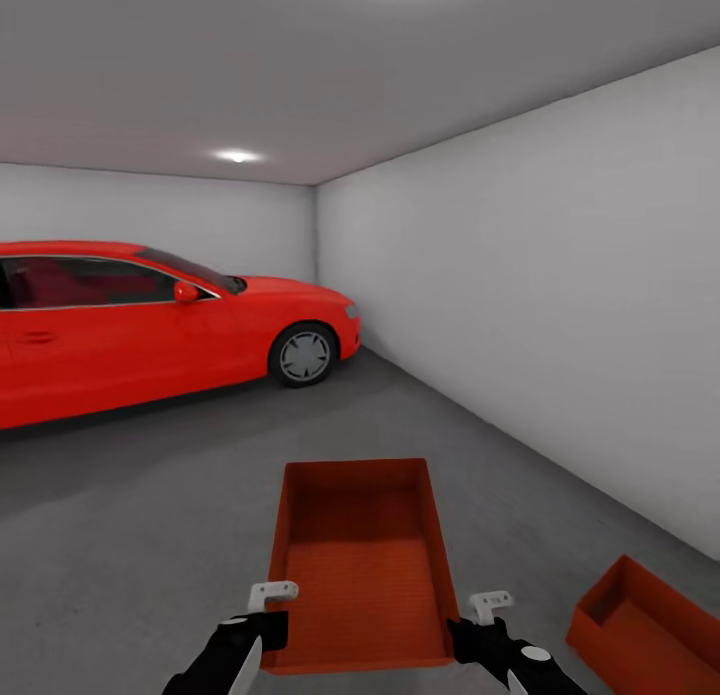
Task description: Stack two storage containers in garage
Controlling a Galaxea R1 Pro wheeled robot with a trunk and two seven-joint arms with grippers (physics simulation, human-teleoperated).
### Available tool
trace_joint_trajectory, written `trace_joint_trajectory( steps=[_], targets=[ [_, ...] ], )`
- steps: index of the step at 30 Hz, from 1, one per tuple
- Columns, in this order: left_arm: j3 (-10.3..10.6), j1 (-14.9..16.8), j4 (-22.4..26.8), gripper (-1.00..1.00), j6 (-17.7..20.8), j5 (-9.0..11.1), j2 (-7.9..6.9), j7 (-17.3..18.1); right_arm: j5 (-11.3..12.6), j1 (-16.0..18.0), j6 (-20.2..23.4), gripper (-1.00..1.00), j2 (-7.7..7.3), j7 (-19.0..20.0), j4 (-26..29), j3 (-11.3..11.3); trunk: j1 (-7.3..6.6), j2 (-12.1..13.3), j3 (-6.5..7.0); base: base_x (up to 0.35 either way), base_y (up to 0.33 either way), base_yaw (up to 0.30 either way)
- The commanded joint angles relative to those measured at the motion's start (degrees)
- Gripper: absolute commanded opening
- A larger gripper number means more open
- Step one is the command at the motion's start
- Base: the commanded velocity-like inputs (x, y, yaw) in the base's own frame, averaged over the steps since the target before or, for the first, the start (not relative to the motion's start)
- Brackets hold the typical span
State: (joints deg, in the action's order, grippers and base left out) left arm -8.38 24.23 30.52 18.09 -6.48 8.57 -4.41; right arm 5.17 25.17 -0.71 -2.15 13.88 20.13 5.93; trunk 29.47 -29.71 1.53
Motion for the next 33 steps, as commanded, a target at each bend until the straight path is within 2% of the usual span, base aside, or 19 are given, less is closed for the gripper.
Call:
trace_joint_trajectory(
  steps=[1, 5, 17, 33],
  targets=[
    [-1.0, 0.0, 1.2, -1.0, -0.4, -0.3, 0.14, -0.1, 0.5, 0.0, -0.1, -1.0, 0.66, 0.8, -0.2, 1.1, 0.05, 0.0, -0.02, 0.324, 0.0, -0.296],
    [-1.0, 0.0, 1.2, -1.0, -0.4, -0.3, 0.14, -0.1, 0.5, 0.0, -0.1, -1.0, 0.66, 0.9, -0.2, 1.1, 0.05, 0.0, -0.04, 0.179, 0.0, -0.221],
    [-1.0, 0.0, 1.2, -1.0, -0.4, -0.3, 0.14, -0.1, 0.5, 0.0, -0.1, -1.0, 0.66, 1.0, -0.2, 1.1, 0.05, 0.0, -0.19, 0.013, 0.0, -0.048],
    [-1.0, 0.0, 1.2, -1.0, -0.4, -0.3, 0.14, -0.1, 0.5, 0.0, -0.1, -1.0, 0.66, 1.0, -0.2, 1.1, 0.05, 0.0, -1.23, 0.0, 0.0, -0.202]
  ],
)
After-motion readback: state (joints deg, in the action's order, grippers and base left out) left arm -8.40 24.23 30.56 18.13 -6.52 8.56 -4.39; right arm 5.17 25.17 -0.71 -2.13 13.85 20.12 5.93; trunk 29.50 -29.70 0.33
